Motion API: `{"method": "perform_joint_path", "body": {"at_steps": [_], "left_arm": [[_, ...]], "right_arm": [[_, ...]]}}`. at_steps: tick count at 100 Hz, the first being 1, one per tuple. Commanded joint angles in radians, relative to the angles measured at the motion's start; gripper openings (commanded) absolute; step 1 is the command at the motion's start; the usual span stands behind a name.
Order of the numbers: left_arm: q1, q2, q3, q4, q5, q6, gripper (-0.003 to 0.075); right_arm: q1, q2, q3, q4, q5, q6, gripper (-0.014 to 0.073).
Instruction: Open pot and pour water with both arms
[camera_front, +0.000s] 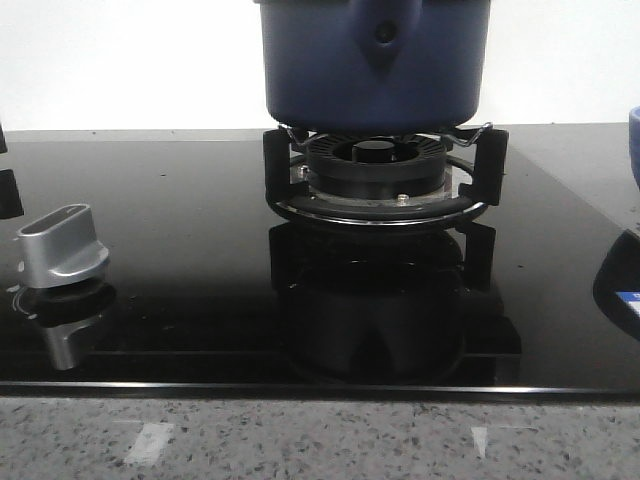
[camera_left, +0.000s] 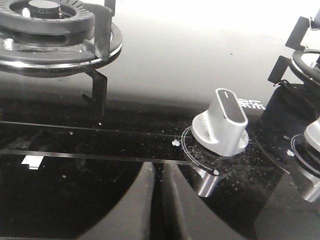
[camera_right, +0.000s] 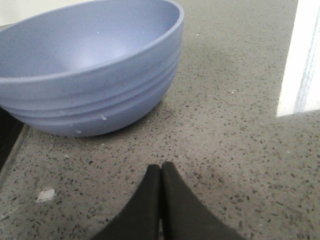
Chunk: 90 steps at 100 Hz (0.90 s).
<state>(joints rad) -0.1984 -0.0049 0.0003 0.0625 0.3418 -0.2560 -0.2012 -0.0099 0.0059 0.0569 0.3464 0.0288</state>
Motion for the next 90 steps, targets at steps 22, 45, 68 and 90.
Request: {"method": "perform_joint_path", "body": {"at_steps": [22, 45, 68, 90], "left_arm": [[0.0, -0.026, 0.033, -0.008, -0.038, -0.005, -0.002], [0.0, -0.026, 0.033, -0.008, -0.038, -0.005, -0.002], [0.0, -0.026, 0.033, -0.008, -0.038, -0.005, -0.002], [0.0, -0.026, 0.033, 0.031, -0.042, -0.005, -0.002]], "right_arm": [[-0.004, -0.02, 0.031, -0.018, -0.04, -0.006, -0.0068], [-0.004, -0.02, 0.031, -0.018, -0.038, -0.006, -0.0068], [-0.004, -0.02, 0.031, -0.018, -0.064, -0.006, -0.0068], [-0.004, -0.02, 0.031, -0.089, -0.155, -0.006, -0.0068]]}}
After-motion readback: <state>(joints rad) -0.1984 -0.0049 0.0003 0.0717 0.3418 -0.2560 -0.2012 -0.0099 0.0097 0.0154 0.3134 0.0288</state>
